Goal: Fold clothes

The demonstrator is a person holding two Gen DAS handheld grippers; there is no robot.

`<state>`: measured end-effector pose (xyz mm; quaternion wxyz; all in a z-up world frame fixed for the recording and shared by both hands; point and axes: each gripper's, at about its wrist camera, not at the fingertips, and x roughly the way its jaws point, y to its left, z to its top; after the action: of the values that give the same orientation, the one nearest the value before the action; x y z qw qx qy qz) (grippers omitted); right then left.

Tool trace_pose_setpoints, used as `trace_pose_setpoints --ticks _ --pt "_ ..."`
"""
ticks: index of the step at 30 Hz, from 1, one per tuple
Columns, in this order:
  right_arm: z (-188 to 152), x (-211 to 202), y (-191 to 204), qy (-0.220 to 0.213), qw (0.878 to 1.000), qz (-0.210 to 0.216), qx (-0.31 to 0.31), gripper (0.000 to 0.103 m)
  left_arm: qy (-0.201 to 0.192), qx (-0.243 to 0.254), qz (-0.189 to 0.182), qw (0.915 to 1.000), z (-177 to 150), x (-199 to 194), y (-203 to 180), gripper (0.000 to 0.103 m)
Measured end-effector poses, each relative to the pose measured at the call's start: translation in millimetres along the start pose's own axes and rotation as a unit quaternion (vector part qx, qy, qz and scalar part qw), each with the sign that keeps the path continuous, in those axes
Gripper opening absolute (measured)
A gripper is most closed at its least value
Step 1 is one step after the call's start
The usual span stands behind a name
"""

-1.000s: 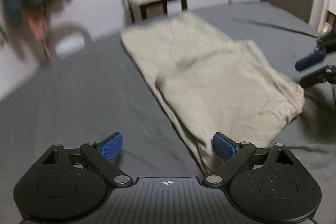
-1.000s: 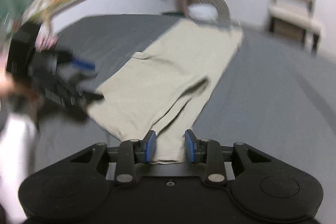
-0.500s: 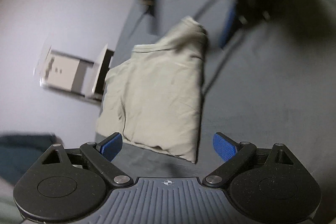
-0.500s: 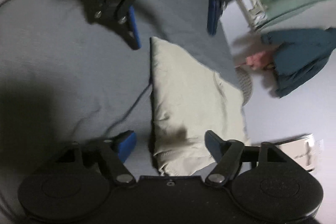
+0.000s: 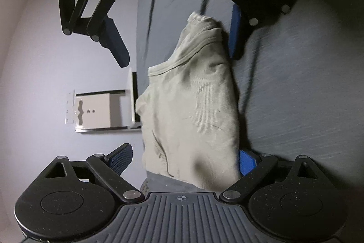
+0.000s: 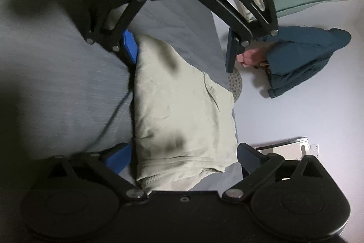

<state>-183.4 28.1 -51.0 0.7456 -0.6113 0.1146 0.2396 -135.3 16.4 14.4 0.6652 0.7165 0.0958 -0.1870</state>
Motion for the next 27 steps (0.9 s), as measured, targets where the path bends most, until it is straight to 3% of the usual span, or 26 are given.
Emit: trace_pose_setpoints --ticks 5,6,7,10,13,20,21,25,26,27 --pt "5 8 0 0.009 1.000 -0.022 0.008 0.099 0.007 -0.037 0.006 0.9993 -1 4 6 0.093" --pt "6 9 0 0.011 1.000 -0.025 0.009 0.099 0.008 -0.049 0.003 0.9988 -2 4 9 0.085" --pt "7 10 1 0.013 1.000 -0.027 0.010 0.099 0.009 -0.061 -0.002 0.9981 -2 6 12 0.069" --pt "8 10 1 0.015 0.999 -0.032 0.009 0.099 0.008 -0.082 -0.009 0.9966 -3 10 20 0.031" --pt "11 7 6 0.014 0.999 -0.041 -0.004 0.099 0.008 -0.098 -0.022 0.9949 -5 15 28 0.017" --pt "17 13 6 0.000 0.999 -0.045 0.012 0.096 0.007 -0.140 -0.037 0.9894 -13 23 52 0.013" --pt "17 15 5 0.003 0.999 -0.046 0.019 0.093 0.007 -0.144 -0.039 0.9888 -15 24 56 0.013" --pt "9 28 -2 0.030 0.998 -0.053 0.033 0.063 0.008 -0.138 -0.048 0.9892 -22 25 58 0.013" --pt "7 31 -4 0.037 0.997 -0.055 0.036 0.051 0.007 -0.135 -0.051 0.9896 -24 26 57 0.013" --pt "5 34 -7 0.041 0.997 -0.053 0.043 0.033 0.006 -0.131 -0.054 0.9899 -26 28 56 0.013"
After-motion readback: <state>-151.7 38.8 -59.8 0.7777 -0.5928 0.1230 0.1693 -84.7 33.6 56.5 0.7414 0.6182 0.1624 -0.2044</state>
